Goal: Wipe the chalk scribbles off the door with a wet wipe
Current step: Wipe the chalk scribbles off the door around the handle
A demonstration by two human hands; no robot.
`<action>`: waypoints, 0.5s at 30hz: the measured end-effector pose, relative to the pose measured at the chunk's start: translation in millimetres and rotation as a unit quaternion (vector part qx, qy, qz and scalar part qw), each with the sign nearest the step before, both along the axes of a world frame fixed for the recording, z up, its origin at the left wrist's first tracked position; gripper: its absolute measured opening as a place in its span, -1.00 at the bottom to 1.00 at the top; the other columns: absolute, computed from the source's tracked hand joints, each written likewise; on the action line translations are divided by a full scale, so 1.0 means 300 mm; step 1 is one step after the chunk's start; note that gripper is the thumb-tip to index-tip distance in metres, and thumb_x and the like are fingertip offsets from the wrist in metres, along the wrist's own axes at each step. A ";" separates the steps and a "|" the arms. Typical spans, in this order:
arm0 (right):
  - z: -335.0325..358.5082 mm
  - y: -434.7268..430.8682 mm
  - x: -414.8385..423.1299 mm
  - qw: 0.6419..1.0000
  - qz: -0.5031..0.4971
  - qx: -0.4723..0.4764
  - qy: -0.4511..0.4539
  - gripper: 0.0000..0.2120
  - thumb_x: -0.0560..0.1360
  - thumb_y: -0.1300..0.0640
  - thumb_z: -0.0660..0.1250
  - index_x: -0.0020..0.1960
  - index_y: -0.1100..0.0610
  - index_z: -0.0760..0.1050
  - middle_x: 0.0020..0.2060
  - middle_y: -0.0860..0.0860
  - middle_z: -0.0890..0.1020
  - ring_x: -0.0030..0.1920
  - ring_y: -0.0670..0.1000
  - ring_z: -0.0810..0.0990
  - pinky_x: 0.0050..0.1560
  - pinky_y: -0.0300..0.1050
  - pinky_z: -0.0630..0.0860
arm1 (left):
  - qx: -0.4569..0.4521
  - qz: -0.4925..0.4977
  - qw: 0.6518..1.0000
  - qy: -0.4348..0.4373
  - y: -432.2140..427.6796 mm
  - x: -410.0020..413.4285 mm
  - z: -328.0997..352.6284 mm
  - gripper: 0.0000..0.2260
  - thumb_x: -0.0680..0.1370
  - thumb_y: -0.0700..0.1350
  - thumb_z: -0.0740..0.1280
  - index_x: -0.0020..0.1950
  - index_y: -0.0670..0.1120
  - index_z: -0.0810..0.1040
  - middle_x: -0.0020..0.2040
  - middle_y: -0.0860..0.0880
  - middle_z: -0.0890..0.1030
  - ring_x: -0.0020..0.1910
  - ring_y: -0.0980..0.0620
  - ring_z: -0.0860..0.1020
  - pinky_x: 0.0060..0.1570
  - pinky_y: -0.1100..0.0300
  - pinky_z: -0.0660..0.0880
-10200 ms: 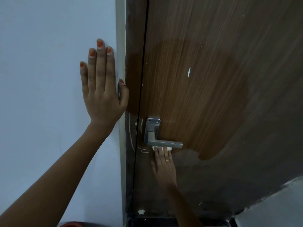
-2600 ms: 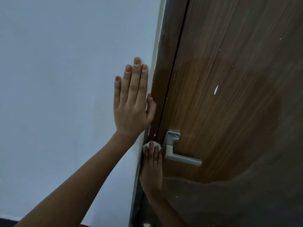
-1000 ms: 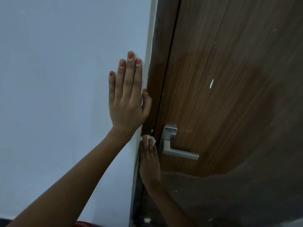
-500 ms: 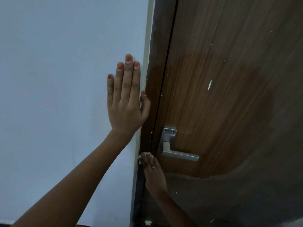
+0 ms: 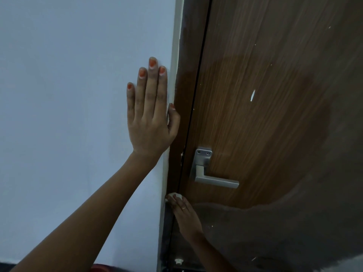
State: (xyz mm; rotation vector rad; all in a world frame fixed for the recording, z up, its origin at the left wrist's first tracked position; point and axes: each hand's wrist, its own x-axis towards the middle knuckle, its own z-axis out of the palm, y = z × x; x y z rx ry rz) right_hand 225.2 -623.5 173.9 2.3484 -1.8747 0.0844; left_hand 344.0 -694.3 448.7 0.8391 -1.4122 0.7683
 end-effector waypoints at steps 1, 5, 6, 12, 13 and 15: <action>-0.008 0.007 -0.017 1.000 0.002 0.005 -0.011 -0.26 0.04 0.14 0.61 0.21 0.06 0.55 0.23 -0.05 0.55 0.25 -0.09 0.49 0.45 -0.12 -0.13 | 0.000 -0.001 1.000 -0.001 0.001 -0.001 0.001 -0.54 0.52 -0.19 0.22 0.39 -0.26 0.22 0.32 -0.31 0.41 0.40 -0.03 0.15 0.45 0.08 -0.01; -0.005 0.046 -0.109 1.000 -0.006 0.003 -0.015 -0.30 0.10 0.17 0.57 0.23 0.07 0.53 0.24 -0.04 0.55 0.26 -0.08 0.48 0.41 -0.08 -0.15 | 0.000 0.004 1.000 -0.005 -0.001 -0.001 0.006 -0.55 0.53 -0.17 0.19 0.39 -0.25 0.21 0.31 -0.32 0.42 0.35 -0.21 0.27 0.45 0.10 -0.03; -0.002 0.064 -0.140 1.000 -0.012 -0.007 -0.025 -0.32 0.15 0.15 0.55 0.26 0.08 0.50 0.27 -0.03 0.52 0.31 -0.07 0.43 0.42 -0.12 -0.14 | 0.000 0.004 1.000 -0.005 -0.001 -0.002 0.006 -0.55 0.53 -0.17 0.19 0.39 -0.25 0.21 0.31 -0.32 0.42 0.34 -0.21 0.27 0.45 0.10 -0.04; 0.019 0.135 -0.297 0.985 -0.125 -0.113 -0.039 -0.12 0.34 0.10 0.33 0.50 0.23 -0.10 0.50 0.10 -0.02 0.48 0.01 -0.26 0.42 -0.07 -0.14 | 0.001 0.007 1.000 -0.007 -0.004 -0.002 0.002 -0.53 0.51 -0.19 0.22 0.39 -0.26 0.21 0.31 -0.32 0.42 0.34 -0.20 0.25 0.45 0.10 -0.04; 0.023 0.132 -0.288 0.977 -0.151 -0.140 -0.059 -0.14 0.35 0.15 0.32 0.49 0.24 -0.08 0.49 0.15 0.00 0.48 0.01 -0.26 0.42 -0.08 -0.15 | 0.000 0.009 1.000 -0.007 -0.005 -0.002 0.002 -0.53 0.51 -0.19 0.23 0.39 -0.26 0.22 0.31 -0.32 0.42 0.34 -0.20 0.25 0.45 0.10 -0.05; 0.016 0.106 -0.232 0.956 -0.200 -0.185 -0.109 -0.30 0.35 0.26 0.30 0.44 0.31 0.12 0.44 0.22 0.18 0.49 0.08 -0.08 0.46 -0.07 -0.09 | -0.002 0.011 1.000 -0.005 -0.007 -0.002 0.003 -0.53 0.51 -0.19 0.24 0.39 -0.26 0.23 0.31 -0.32 0.42 0.34 -0.20 0.25 0.45 0.11 -0.05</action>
